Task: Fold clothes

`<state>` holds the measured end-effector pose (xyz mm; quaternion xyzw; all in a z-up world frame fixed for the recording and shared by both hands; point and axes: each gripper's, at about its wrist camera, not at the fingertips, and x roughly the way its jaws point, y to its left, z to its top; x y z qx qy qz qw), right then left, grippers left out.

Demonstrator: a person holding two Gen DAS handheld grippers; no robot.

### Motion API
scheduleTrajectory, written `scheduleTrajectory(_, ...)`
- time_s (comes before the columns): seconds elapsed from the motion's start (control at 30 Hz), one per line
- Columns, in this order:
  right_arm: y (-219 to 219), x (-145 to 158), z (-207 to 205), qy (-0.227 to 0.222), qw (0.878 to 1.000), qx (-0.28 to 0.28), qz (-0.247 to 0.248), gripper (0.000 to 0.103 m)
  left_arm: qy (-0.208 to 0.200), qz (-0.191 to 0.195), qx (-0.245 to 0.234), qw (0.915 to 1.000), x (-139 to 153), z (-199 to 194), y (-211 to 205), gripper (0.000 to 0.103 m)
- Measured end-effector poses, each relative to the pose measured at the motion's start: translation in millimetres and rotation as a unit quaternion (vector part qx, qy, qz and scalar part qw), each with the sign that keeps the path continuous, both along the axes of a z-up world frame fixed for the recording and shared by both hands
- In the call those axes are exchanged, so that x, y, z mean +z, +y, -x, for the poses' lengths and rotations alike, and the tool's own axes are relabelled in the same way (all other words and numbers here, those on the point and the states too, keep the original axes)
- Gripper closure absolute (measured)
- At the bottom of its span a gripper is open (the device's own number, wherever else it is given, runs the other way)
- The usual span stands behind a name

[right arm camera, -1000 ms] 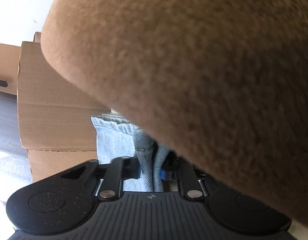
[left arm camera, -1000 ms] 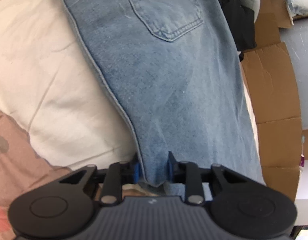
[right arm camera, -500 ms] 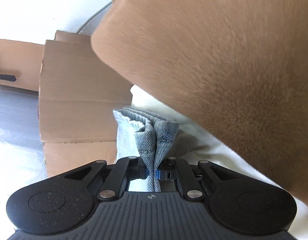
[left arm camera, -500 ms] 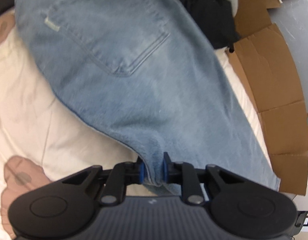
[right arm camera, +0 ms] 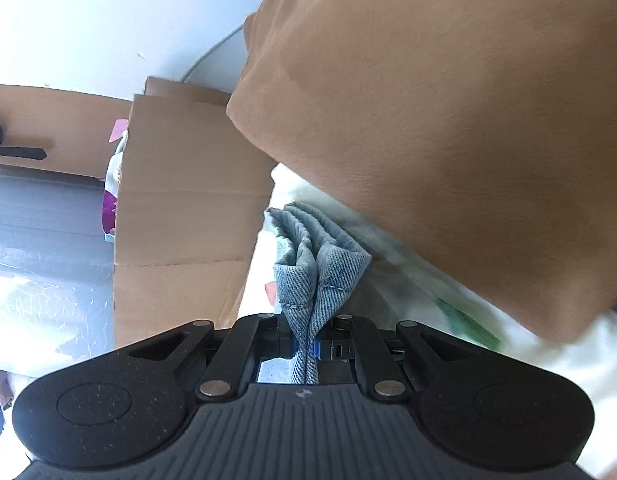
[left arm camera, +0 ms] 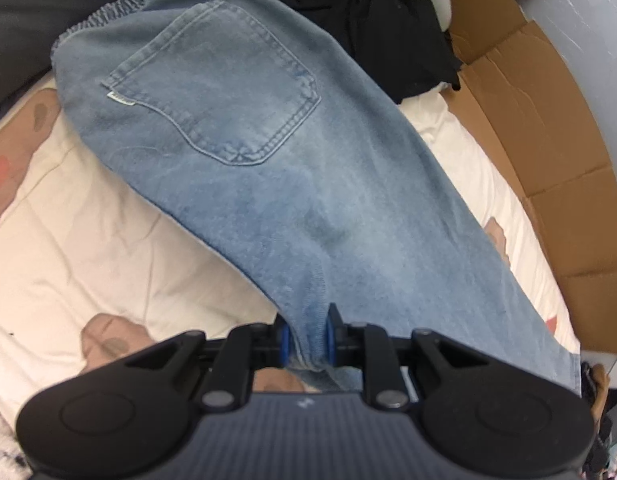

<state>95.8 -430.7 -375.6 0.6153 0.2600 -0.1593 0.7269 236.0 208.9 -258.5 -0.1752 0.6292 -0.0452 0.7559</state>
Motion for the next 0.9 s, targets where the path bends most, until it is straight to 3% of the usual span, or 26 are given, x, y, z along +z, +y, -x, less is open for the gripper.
scheduleTrajectory(0.17, -17, 13, 39, 0.018, 1.000, -0.007, 0.009, 0.097, 0.004, -0.016, -0.015, 0.9997, -1, 13, 5, 0.086)
scheduleTrajectory(0.37, -9, 27, 150, 0.034, 0.999, -0.019, 0.007, 0.097, 0.013, -0.021, -0.025, 0.9994, -11, 24, 9, 0.086)
scheduleTrajectory(0.73, -12, 16, 175, 0.036, 0.999, -0.020, 0.010, 0.097, 0.007, -0.050, -0.048, 0.9976, 3, 43, 7, 0.085)
scheduleTrajectory(0.9, -9, 15, 218, 0.038, 0.999, -0.029, 0.021, 0.097, 0.014, -0.053, -0.062, 0.9966, -2, 56, 6, 0.085)
